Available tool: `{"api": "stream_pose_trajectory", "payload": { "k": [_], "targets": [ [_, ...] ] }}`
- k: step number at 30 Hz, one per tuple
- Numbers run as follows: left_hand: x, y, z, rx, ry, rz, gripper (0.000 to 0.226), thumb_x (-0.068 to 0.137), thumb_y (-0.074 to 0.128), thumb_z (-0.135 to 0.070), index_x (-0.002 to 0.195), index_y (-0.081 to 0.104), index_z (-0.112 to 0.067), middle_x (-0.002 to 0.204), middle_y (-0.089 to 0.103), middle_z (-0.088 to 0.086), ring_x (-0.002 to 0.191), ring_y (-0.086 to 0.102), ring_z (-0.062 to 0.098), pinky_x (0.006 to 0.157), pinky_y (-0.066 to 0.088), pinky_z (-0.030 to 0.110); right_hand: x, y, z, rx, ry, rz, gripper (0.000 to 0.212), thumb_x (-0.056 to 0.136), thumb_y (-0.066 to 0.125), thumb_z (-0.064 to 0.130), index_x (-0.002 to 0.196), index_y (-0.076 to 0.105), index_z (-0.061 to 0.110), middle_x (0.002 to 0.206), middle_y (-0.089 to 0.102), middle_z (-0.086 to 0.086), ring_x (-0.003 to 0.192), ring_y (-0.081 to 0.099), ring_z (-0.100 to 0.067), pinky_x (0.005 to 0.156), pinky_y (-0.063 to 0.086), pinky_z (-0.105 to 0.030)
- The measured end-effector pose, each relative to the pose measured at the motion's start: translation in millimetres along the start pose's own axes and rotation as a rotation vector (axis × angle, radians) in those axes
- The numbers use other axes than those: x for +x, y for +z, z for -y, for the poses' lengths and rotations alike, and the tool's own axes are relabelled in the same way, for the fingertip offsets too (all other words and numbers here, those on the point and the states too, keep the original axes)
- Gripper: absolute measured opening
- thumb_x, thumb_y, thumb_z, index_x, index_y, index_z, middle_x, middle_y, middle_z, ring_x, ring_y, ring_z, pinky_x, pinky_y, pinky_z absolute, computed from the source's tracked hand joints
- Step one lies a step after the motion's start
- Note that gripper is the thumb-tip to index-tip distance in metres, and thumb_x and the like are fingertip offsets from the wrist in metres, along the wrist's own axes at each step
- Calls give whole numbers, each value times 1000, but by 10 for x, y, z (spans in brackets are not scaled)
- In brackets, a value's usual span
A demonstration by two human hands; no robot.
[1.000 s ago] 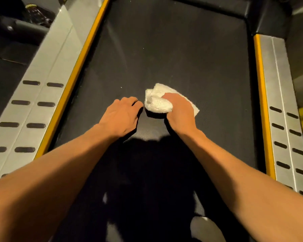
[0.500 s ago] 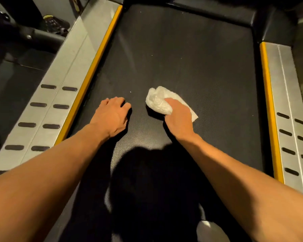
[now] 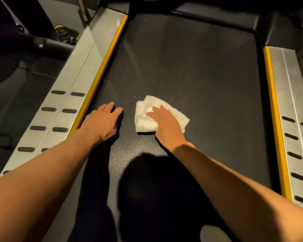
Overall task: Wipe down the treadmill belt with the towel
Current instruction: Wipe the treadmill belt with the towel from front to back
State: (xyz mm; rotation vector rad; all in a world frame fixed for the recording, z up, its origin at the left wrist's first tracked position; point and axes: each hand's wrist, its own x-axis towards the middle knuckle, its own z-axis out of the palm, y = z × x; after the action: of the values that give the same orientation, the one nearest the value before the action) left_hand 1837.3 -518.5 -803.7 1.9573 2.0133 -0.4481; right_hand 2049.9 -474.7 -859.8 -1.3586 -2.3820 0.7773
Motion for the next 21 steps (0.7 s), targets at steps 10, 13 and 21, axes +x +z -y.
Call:
{"api": "stream_pose_trajectory", "payload": {
  "k": [10,13,21],
  "targets": [
    [49,52,18,-55,-34,40,58,98,45,-28,151,22,-24,161,12,9,146,18,32,112,34,49,-252,83,299,152,-78,-74,45,76,62,-9,117,66,9,123,64,-9,118,58,-27,106,37,-31],
    [58,7,32,-73,-34,84,62,97,49,-27,152,20,-24,161,11,8,147,16,31,114,30,47,118,-134,102,1,70,-65,53,81,53,-6,129,57,17,135,55,-3,128,46,-22,110,34,-36],
    [72,40,67,-119,-37,35,59,95,47,-18,151,27,-23,160,19,3,143,28,30,110,35,43,-651,229,610,250,-232,311,40,75,59,-4,112,68,9,121,65,-9,117,58,-26,104,43,-35]
  ]
}}
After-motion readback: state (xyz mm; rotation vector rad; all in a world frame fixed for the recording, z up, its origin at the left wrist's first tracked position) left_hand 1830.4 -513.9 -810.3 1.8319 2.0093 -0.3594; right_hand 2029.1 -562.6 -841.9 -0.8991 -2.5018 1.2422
